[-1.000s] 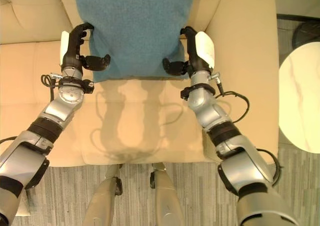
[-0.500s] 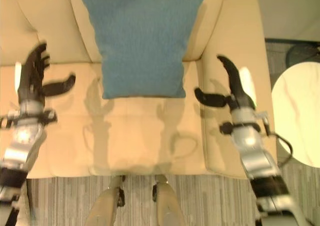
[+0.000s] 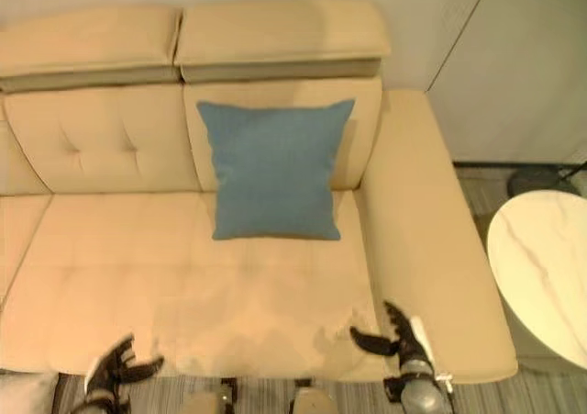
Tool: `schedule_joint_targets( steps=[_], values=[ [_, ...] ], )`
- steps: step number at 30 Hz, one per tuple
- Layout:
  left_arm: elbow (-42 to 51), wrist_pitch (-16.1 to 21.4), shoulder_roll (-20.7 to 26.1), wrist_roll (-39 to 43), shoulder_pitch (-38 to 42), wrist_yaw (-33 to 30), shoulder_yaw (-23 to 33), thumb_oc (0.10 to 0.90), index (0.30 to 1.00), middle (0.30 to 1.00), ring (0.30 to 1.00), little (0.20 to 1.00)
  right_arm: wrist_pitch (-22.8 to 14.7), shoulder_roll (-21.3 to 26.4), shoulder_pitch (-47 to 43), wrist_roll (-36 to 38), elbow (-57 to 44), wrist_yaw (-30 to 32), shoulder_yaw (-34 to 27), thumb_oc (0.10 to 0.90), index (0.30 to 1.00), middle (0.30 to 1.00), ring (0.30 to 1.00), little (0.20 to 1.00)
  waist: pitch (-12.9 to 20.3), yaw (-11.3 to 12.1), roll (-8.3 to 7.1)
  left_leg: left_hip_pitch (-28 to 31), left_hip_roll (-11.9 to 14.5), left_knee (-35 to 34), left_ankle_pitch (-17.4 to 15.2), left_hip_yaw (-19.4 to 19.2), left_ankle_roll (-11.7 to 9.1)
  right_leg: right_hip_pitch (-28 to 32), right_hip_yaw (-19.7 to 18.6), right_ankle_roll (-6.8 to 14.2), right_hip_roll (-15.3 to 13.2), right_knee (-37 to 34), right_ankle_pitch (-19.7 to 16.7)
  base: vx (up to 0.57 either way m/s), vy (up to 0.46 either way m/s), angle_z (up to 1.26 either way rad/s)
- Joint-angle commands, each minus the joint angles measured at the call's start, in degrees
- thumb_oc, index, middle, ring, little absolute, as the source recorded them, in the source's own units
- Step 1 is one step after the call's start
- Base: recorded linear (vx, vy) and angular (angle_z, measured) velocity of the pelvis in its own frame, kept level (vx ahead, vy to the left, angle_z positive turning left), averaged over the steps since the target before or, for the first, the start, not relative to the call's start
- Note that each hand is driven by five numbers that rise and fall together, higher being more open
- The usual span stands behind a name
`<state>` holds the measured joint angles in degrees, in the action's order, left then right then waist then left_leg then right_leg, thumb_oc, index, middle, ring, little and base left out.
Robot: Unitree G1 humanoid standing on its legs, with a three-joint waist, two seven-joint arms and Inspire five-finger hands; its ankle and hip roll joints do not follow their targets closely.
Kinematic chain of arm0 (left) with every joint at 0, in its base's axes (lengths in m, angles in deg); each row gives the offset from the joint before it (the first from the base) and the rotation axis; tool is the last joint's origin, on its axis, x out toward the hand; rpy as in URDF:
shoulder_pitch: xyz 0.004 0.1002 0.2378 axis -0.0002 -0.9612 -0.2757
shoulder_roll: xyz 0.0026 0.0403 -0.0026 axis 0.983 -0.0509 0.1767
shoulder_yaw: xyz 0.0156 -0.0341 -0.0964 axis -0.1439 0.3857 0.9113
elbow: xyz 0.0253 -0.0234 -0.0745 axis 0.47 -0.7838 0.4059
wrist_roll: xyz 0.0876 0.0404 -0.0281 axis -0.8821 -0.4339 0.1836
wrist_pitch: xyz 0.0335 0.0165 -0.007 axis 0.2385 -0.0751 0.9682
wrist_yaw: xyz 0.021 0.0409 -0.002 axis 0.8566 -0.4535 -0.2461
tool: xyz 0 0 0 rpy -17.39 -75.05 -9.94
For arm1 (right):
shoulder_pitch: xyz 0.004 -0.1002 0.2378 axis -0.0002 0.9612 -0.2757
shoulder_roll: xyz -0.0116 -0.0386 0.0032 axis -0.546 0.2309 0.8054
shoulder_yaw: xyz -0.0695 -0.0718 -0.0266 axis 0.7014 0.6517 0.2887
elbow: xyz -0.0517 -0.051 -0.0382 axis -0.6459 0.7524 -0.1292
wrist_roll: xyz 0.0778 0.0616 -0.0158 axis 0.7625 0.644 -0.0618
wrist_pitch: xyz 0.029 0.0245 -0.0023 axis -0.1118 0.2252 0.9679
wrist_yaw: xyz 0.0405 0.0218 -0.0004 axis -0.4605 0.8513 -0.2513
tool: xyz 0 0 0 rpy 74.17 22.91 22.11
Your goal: Pick up all the scattered cushions and arrange them neatly on the sofa.
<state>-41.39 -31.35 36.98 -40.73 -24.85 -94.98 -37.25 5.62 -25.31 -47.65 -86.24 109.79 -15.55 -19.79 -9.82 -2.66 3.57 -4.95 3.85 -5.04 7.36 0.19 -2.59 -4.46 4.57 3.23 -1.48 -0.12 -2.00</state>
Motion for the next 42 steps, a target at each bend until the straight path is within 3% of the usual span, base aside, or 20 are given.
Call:
schedule_joint_targets(
  steps=[1,4,8,9,11,14,16,17,21,24,28,31,35,39,42],
  values=[
    [1.6,2.5,3.1,-3.2,4.8,0.1,1.2,0.800,0.900,0.900,0.900,0.900,-2.9,1.3,-4.1,-2.7,-0.4,2.1,-0.2,0.800,0.900,0.900,0.900,0.900,1.2,0.1,-4.48,0.3,-4.6,3.3,-6.0,-1.6,1.1,4.4,-0.3,-0.5,2.3,-3.6,6.7,-0.18,-0.045,0.23],
    [-2.3,2.6,2.8,-4.7,8.0,-0.9,-1.0,0.800,0.900,0.900,0.900,0.900,-1.9,0.6,-6.7,-2.1,4.7,3.5,1.7,0.800,0.900,0.900,0.900,0.900,-0.9,0.5,-5.67,-3.2,-5.1,10.3,-8.2,-2.8,0.4,3.4,0.7,-0.8,1.3,-3.6,5.7,-0.32,-0.033,0.31],
    [-5.2,2.6,1.6,-6.1,10.1,-1.1,-2.4,0.800,0.900,0.900,0.900,0.900,-0.7,-0.4,-8.8,-2.8,10.6,3.8,3.4,0.800,0.900,0.900,0.900,0.900,-0.9,-0.1,-7.16,-0.7,-6.4,20.1,-16.3,-4.3,1.7,1.7,2.6,-0.4,-0.4,-3.6,3.6,-0.19,0.018,0.28],
    [-5.3,2.6,1.6,-6.1,10.2,-1.1,-2.4,0.800,0.900,0.900,0.900,0.900,-0.7,-0.5,-8.9,-2.8,10.7,3.8,3.4,0.800,0.900,0.900,0.900,0.900,-0.8,-0.2,-7.22,-0.8,-6.4,20.1,-16.2,-4.3,1.7,1.6,2.7,-0.4,-0.5,-3.6,3.6,-0.13,0.051,0.23],
    [-6.8,2.6,0.9,-6.6,11.0,-0.8,-3.3,0.800,0.900,0.900,0.900,0.900,-0.2,-1.2,-9.6,-3.0,13.8,3.9,3.8,0.800,0.900,0.900,0.900,0.900,0.6,-1.3,-6.73,5.1,-6.9,17.3,-19.0,-4.7,1.9,0.0,3.6,0.2,-0.2,-3.6,2.2,-0.10,0.073,0.06],
    [-6.6,2.4,0.7,-6.9,11.3,-0.8,-3.8,0.800,0.900,0.900,0.900,0.900,0.0,-1.6,-9.8,-2.7,14.8,3.9,3.6,0.800,0.900,0.900,0.900,0.900,0.8,-2.1,-6.31,7.1,-7.0,15.3,-19.4,-4.8,2.3,-0.9,4.1,0.5,0.1,-3.3,1.4,-0.10,0.069,0.23],
    [-7.1,2.2,0.4,-7.6,12.8,-0.9,-4.9,0.800,0.900,0.900,0.900,0.900,0.5,-2.0,-10.8,-2.6,15.8,4.0,3.7,0.800,0.900,0.900,0.900,0.900,0.7,-2.8,-5.94,8.2,-7.3,11.2,-19.1,-5.0,2.8,-3.0,4.4,1.2,0.0,-3.4,-0.4,-0.25,0.131,0.37],
    [-7.1,2.3,0.4,-8.6,14.5,-1.5,-6.4,0.800,0.900,0.900,0.900,0.900,1.0,-2.7,-12.4,-3.3,16.9,4.7,5.2,0.800,0.900,0.900,0.900,0.900,-0.3,-2.7,-6.52,6.9,-9.3,8.1,-17.7,-2.6,3.9,-6.5,4.3,2.9,-0.4,-3.4,-3.2,-0.25,0.104,0.09],
    [-8.2,2.0,0.7,-9.3,15.4,-1.5,-6.5,0.800,0.900,0.900,0.900,0.900,1.8,-3.2,-13.6,-4.9,17.9,4.3,7.0,0.800,0.900,0.900,0.900,0.900,-1.2,-2.0,-6.86,6.5,-9.4,5.4,-15.5,-1.6,4.8,-8.5,3.8,3.9,-1.0,-1.2,-3.2,-0.25,0.072,-0.15],
    [-10.4,1.5,1.6,-10.0,16.9,-1.7,-6.8,0.800,0.900,0.900,0.900,0.900,2.2,-3.6,-15.0,-4.2,18.7,4.3,7.6,0.800,0.900,0.900,0.900,0.900,-3.1,-2.1,-6.41,5.0,-8.4,4.4,-12.6,-0.6,5.2,-10.6,-2.3,5.2,-0.1,5.6,-0.9,-0.30,0.032,0.01],
    [-13.1,0.9,2.0,-10.3,17.0,-1.7,-6.9,0.800,0.900,0.900,0.900,0.900,2.2,-4.2,-14.3,-2.7,20.8,3.9,7.3,0.800,0.900,0.900,0.900,0.900,-2.3,-0.9,-5.63,2.1,-7.4,3.7,-9.8,1.2,5.3,-7.1,-6.8,2.9,0.5,14.0,4.2,-0.25,-0.027,0.22],
    [-14.7,0.3,2.4,-10.7,16.8,-1.8,-6.6,0.800,0.900,0.900,0.900,0.900,2.2,-5.5,-13.3,-1.9,22.5,3.6,7.1,0.800,0.900,0.900,0.900,0.900,-0.6,0.2,-5.91,-0.5,-6.7,3.9,-8.1,3.4,4.7,-3.0,-10.4,2.5,1.2,18.4,7.8,-0.16,-0.118,0.60],
    [-14.7,0.2,2.7,-10.3,16.5,-2.2,-6.2,0.800,0.900,0.900,0.900,0.900,2.2,-6.0,-13.7,-1.0,22.2,3.5,7.2,0.800,0.900,0.900,0.900,0.900,0.7,1.7,-7.25,-3.0,-6.5,3.9,-6.6,3.8,3.7,2.2,-10.2,1.9,0.4,11.7,9.3,-0.14,-0.177,0.47],
    [-14.7,0.4,2.6,-8.7,16.7,-2.3,-6.1,0.800,0.900,0.900,0.900,0.900,2.2,-5.7,-15.2,-0.2,21.3,4.1,8.3,0.800,0.900,0.900,0.900,0.900,0.1,2.1,-8.10,-7.9,-5.0,5.1,-2.6,4.0,1.2,2.8,-11.7,-0.3,3.1,5.4,10.5,-0.22,-0.215,0.51],
    [-15.0,0.0,2.1,-8.1,16.9,-2.6,-6.7,0.800,0.900,0.900,0.900,0.900,2.5,-4.9,-16.1,-0.2,20.4,4.5,9.0,0.800,0.900,0.900,0.900,0.900,-1.7,1.2,-8.21,-10.3,-3.7,5.8,-1.4,0.0,0.5,2.2,-8.7,-1.3,3.7,3.5,9.6,-0.26,-0.156,0.63]
  ],
)
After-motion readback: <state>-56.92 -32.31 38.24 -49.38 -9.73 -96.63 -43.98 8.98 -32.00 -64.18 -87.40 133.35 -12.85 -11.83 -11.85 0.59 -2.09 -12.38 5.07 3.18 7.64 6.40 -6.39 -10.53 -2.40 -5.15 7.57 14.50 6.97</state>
